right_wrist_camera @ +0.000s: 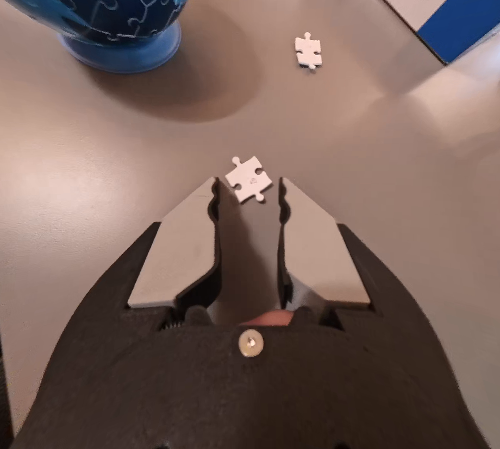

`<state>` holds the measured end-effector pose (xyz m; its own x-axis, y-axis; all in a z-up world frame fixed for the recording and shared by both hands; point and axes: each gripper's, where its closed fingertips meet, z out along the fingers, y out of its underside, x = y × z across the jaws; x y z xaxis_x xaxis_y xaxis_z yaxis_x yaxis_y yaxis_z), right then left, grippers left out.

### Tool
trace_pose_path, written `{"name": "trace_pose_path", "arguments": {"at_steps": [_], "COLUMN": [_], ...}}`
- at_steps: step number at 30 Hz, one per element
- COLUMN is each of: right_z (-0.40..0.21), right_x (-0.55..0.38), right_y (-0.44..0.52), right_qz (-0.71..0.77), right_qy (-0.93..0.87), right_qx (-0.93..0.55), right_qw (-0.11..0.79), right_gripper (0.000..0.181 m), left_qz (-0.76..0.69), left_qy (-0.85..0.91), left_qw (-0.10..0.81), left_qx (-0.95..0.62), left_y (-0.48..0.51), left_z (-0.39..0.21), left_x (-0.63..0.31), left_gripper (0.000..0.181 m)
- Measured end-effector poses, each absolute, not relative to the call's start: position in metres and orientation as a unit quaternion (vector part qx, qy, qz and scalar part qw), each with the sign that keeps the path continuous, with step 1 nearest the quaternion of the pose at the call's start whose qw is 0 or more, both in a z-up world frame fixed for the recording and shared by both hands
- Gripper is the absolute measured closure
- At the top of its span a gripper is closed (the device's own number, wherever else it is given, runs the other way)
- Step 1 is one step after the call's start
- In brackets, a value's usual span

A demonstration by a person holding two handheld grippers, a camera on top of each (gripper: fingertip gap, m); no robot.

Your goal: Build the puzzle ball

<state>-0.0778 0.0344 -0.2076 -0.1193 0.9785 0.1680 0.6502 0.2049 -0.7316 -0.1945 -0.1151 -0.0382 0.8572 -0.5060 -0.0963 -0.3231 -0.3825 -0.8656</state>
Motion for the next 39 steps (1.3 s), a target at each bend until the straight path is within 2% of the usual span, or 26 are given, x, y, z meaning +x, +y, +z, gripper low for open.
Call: {"name": "trace_pose_path", "arguments": {"at_steps": [2,3,7,12,21,26,30,34,37,39], "right_z": [-0.209,-0.210,-0.209,-0.195,-0.158,-0.104,-0.048,-0.019,-0.015,-0.016], "right_x": [-0.079,-0.080,-0.081,-0.081,-0.074,-0.062,-0.043,-0.028,-0.024,-0.023], "right_y": [0.028,0.028,0.029,0.030,0.025,0.003,-0.027,-0.047,-0.054,-0.054], "right_qz": [0.265,0.267,0.277,0.298,0.337,0.412,0.472,0.500,0.501,0.500], "right_qy": [-0.715,-0.716,-0.715,-0.701,-0.681,-0.659,-0.642,-0.634,-0.635,-0.635], "right_qx": [-0.569,-0.568,-0.569,-0.564,-0.541,-0.492,-0.423,-0.381,-0.369,-0.368], "right_qw": [0.308,0.306,0.297,0.319,0.362,0.392,0.432,0.451,0.458,0.460], "right_gripper": [0.161,0.165,0.165,0.181,0.181,0.181,0.181,0.181,0.181,0.181], "left_qz": [-0.082,-0.079,-0.085,-0.109,-0.020,-0.109,-0.032,-0.061,-0.105,-0.122], "left_qy": [0.259,0.264,0.274,0.287,0.361,0.386,0.414,0.442,0.457,0.453], "left_qw": [0.495,0.494,0.497,0.500,0.491,0.456,0.457,0.478,0.506,0.523], "left_qx": [-0.825,-0.824,-0.819,-0.810,-0.792,-0.794,-0.786,-0.756,-0.724,-0.711], "left_y": [-0.121,-0.124,-0.132,-0.139,-0.104,-0.069,-0.033,-0.032,-0.040,-0.042], "left_z": [-0.039,-0.040,-0.040,-0.044,-0.051,-0.049,-0.053,-0.050,-0.039,-0.033], "left_x": [-0.192,-0.191,-0.180,-0.156,-0.114,-0.071,-0.073,-0.045,-0.026,-0.021], "left_gripper": [0.163,0.163,0.163,0.163,0.161,0.143,0.131,0.138,0.154,0.171]}}
